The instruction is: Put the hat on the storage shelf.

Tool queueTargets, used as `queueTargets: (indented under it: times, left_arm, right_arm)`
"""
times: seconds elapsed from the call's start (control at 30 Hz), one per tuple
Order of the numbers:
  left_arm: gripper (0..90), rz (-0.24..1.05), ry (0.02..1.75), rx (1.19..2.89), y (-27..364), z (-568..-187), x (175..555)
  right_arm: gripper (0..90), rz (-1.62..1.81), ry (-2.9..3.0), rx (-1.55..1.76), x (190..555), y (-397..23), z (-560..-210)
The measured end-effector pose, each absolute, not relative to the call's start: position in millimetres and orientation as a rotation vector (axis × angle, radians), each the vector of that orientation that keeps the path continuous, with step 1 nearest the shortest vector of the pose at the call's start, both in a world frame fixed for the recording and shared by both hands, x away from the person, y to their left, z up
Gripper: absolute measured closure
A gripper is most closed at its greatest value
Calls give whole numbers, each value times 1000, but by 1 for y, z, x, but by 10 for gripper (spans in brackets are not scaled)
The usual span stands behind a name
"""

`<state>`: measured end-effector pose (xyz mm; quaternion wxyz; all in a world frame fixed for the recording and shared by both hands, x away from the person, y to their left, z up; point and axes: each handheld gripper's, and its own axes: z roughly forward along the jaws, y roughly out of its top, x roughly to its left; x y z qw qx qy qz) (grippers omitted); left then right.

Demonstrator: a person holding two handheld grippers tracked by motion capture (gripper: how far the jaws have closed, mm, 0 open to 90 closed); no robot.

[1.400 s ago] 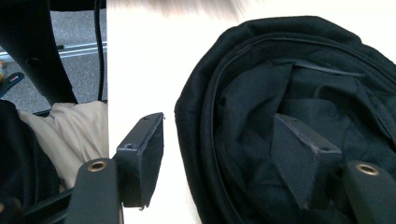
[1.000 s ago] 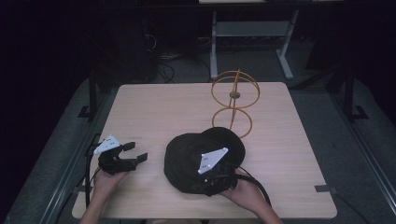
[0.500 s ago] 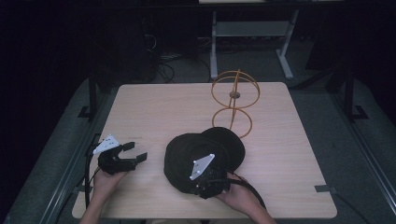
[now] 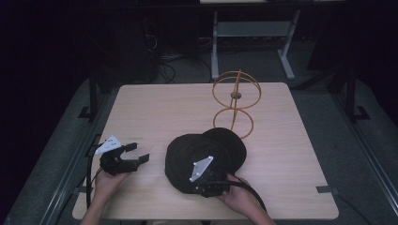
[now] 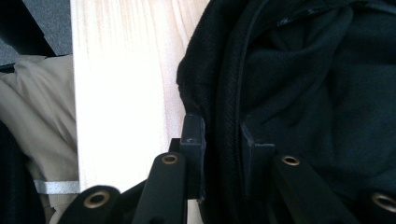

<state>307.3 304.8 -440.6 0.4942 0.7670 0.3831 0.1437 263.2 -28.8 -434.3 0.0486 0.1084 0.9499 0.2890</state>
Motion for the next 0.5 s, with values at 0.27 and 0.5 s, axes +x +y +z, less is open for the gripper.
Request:
queueTargets:
  times: [0.27, 0.5]
  left_arm:
    - [200, 346, 917, 1857, 303, -440, 307]
    - [199, 335, 875, 1881, 292, -438, 305]
  right_arm:
    - [752, 1008, 2860, 320, 261, -37, -409]
    - [737, 1162, 2792, 376, 261, -57, -373]
